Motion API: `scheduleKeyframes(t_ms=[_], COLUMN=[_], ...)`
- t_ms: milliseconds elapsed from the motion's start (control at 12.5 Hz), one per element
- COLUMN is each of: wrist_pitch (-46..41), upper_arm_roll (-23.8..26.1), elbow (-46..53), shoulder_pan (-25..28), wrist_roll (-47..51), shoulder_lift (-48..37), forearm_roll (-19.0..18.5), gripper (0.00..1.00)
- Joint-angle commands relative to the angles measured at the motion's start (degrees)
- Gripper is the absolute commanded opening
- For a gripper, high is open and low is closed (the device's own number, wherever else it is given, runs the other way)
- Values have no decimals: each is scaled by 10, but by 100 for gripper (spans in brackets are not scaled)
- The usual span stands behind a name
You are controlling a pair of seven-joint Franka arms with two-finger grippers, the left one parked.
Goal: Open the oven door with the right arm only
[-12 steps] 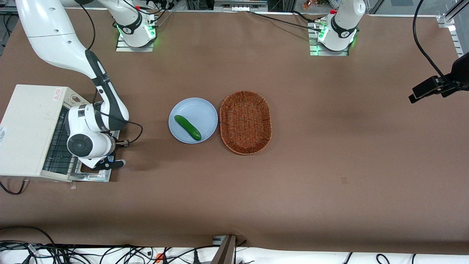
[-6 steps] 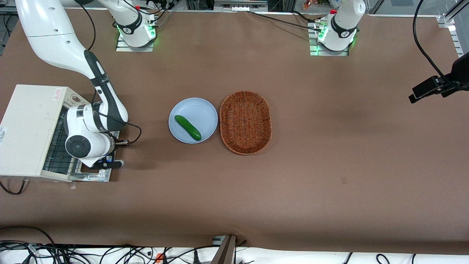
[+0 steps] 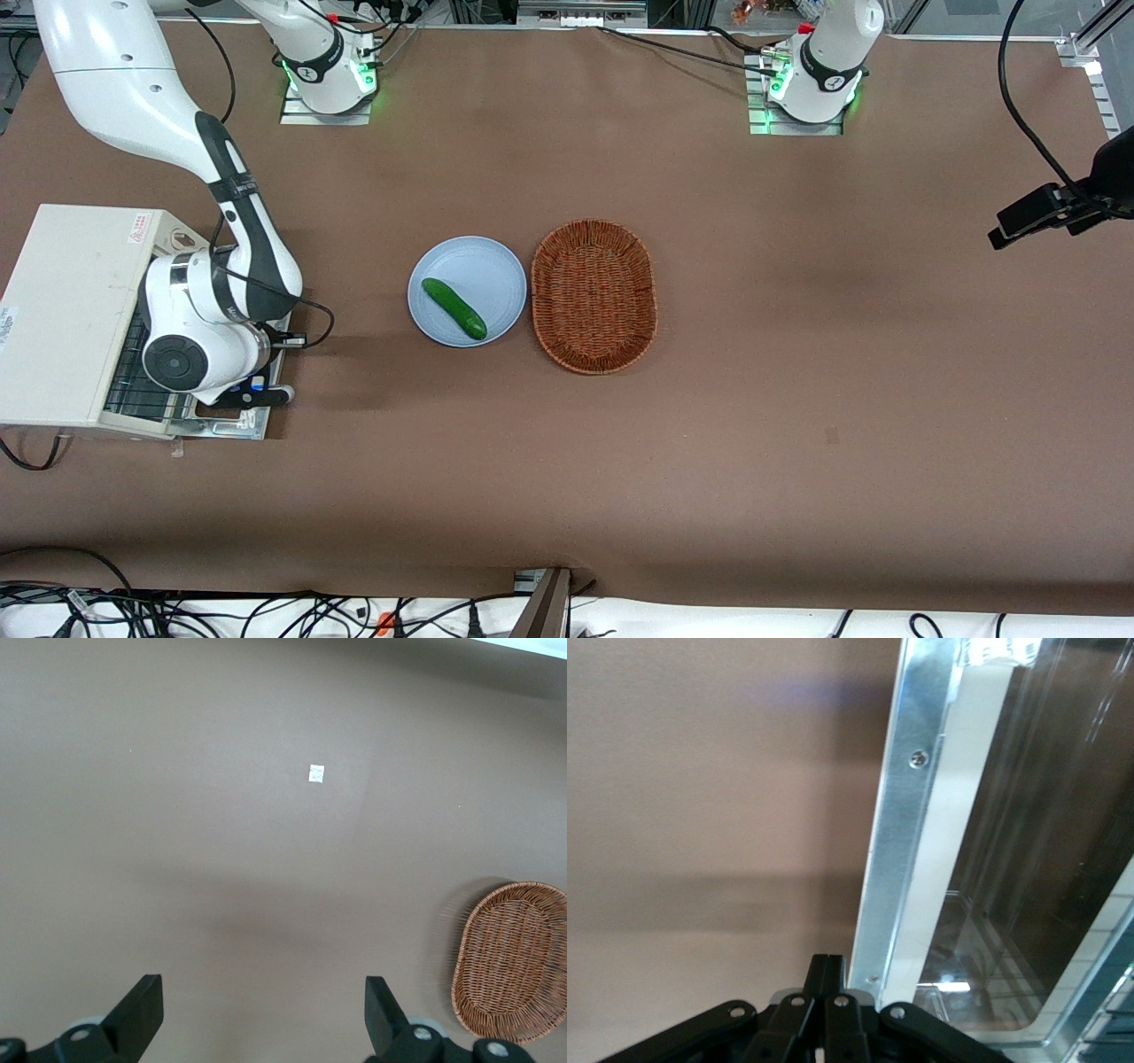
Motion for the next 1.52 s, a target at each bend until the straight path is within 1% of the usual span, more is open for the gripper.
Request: scheduleKeyframes(t_ms=[0,240,560,640,720,800,880,960,1040,1120,1200,1280,1440], wrist_pitch=[-11,-38,-78,-91,-106,-115,-123,-131,-142,-156,-172,-185,-210], upper_arm_roll=[1,1,1,1,1,1,1,1,1,0,-1,-2,-6], elbow=[-3,-2,-3,-3,-3,-2,-2,-2,-2,-2,-2,-2,-2], shoulder_pan=[0,-2,-3,-3,-3,-3,-3,-3,-3,-3,-3,-3,-3], wrist_roll=[6,-3,-6,-15,-27,-37,-46,-55,-58,-64,-70,-73,-74], shoulder_lift=[-8,-34,-100,-116,-129,-144,-158,-174,-191,-206,-220,-232,-259], forearm_roll=[13,13,16,31,45,50,51,52,56,66,70,72,72], gripper=[0,0,0,0,11,19,28,38,56,62,82,99,100])
